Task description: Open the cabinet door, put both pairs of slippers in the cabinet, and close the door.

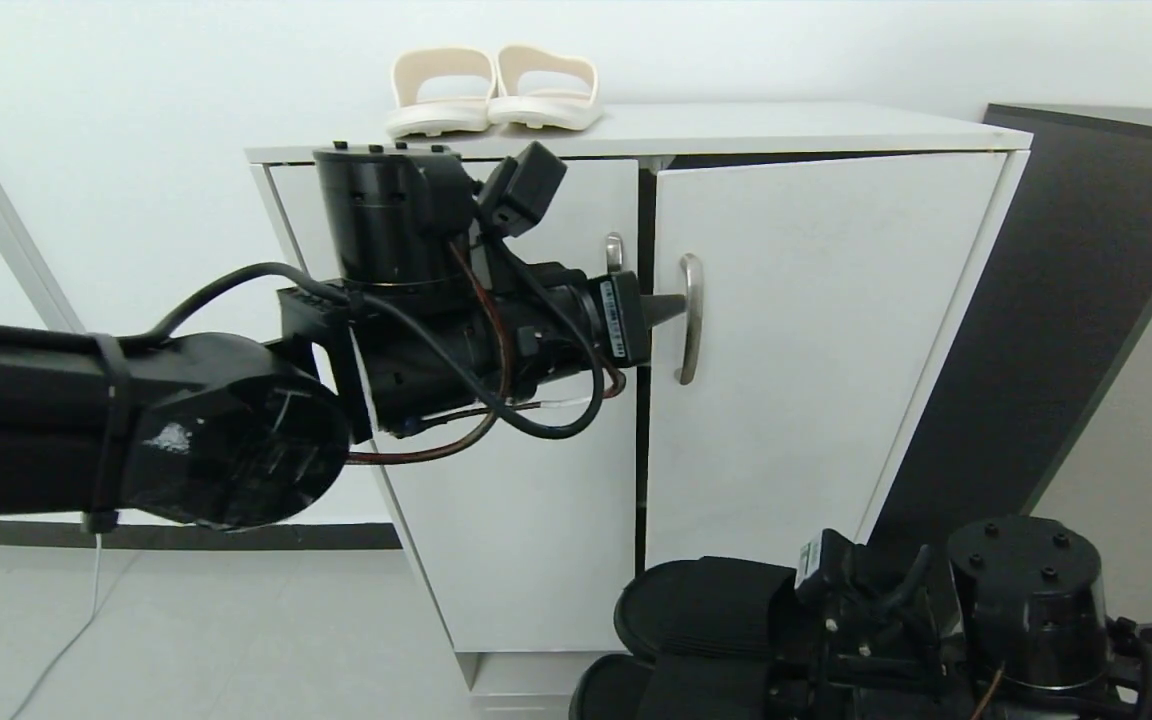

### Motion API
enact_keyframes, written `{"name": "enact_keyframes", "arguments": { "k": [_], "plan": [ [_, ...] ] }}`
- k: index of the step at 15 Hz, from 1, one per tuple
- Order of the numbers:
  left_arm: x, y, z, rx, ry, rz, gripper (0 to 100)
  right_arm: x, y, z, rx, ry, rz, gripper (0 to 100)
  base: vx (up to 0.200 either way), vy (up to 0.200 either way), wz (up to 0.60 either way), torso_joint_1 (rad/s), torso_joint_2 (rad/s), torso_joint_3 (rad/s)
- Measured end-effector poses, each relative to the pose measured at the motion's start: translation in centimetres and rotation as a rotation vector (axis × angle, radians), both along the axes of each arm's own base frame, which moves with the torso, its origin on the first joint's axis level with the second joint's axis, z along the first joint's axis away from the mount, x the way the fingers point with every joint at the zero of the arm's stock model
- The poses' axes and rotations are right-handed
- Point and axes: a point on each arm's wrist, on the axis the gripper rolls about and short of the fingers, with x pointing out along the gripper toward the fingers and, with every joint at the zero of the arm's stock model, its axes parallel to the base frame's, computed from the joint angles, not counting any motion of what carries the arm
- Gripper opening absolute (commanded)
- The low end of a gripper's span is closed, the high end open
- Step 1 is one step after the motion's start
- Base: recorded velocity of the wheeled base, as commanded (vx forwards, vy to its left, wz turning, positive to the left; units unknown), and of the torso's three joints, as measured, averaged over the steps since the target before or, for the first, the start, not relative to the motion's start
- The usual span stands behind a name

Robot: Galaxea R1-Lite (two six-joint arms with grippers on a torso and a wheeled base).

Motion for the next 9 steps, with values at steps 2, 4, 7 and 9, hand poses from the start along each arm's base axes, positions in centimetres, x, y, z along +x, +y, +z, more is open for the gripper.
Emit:
{"name": "enact_keyframes", "arguments": {
  "k": [2, 4, 7, 9],
  "plan": [
    [-1.6, 0.5, 0.4, -0.003, -0.005, -0.017, 0, -0.6, -0.4, 0.0, 0.005, 0.002, 0.045, 0, 0.000, 0.000, 0.00, 0.000, 0.00, 0.000],
    [-3.2, 0.8, 0.8, -0.009, -0.018, -0.044, 0, -0.9, -0.6, -0.1, -0.015, -0.028, 0.064, 0, 0.000, 0.000, 0.00, 0.000, 0.00, 0.000],
    [-3.3, 1.6, 1.3, -0.035, -0.048, -0.029, 0, -1.2, -0.7, -0.2, -0.022, -0.036, 0.075, 0, 0.000, 0.000, 0.00, 0.000, 0.00, 0.000],
    [-2.5, 2.2, 1.3, -0.051, -0.045, 0.003, 0, -1.3, -0.7, -0.2, -0.024, -0.038, 0.078, 0, 0.000, 0.000, 0.00, 0.000, 0.00, 0.000]
  ]
}}
